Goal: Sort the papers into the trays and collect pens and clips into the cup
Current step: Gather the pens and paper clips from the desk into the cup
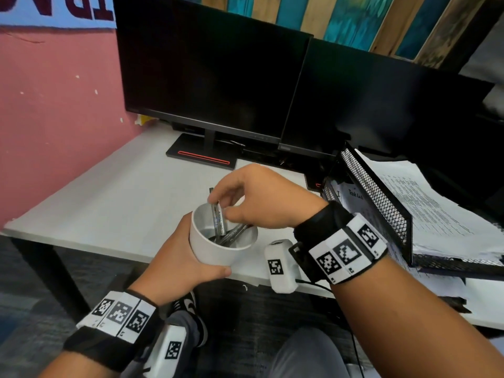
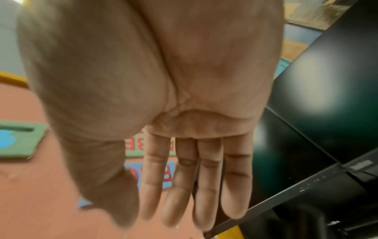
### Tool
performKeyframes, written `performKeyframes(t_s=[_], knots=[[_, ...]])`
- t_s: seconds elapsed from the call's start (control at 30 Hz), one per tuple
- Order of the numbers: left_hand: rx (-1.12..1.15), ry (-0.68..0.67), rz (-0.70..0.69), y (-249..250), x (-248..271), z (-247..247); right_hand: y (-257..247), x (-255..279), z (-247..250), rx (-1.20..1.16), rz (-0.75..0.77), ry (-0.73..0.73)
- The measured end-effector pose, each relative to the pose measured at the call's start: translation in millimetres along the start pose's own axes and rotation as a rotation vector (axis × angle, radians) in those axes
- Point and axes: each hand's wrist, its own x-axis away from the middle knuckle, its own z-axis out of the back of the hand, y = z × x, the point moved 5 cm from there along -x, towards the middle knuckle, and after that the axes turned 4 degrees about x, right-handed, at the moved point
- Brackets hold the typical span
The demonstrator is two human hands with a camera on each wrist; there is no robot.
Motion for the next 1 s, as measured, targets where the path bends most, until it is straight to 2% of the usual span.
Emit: performKeyframes(t_s=[0.1, 0.17, 0.23, 0.37, 0.5, 0.63, 0.8, 1.0], knots=[[-0.012, 0.010, 0.004, 0.8, 0.6, 2.8, 30.2, -1.6, 25.1, -0.109, -0.064, 0.227], [-0.019, 0.008, 0.005, 2.1, 1.7, 4.3, 68.0, 0.9, 40.2, -0.162, -0.209, 0.360], [-0.021, 0.008, 0.007, 3.3, 2.5, 5.3, 109.9, 6.6, 43.9, -0.150, -0.371, 0.402], [-0.015, 0.012, 0.011, 2.0, 2.3, 6.9, 175.6, 16.2, 20.5, -0.026, -0.625, 0.254], [-0.019, 0.015, 0.017, 3.0, 2.1, 6.2, 206.5, 18.4, -15.6, 0.088, -0.765, 0.095], [-0.020, 0.017, 0.019, -0.7, 2.7, 8.5, 213.6, 12.6, -35.0, 0.206, -0.777, 0.026], [-0.028, 0.031, 0.018, -2.9, 4.0, 13.9, 221.0, 2.5, -40.4, 0.266, -0.796, 0.076], [-0.032, 0.050, 0.027, -6.3, 4.3, 19.1, 223.4, -2.7, -47.9, 0.317, -0.790, -0.069]])
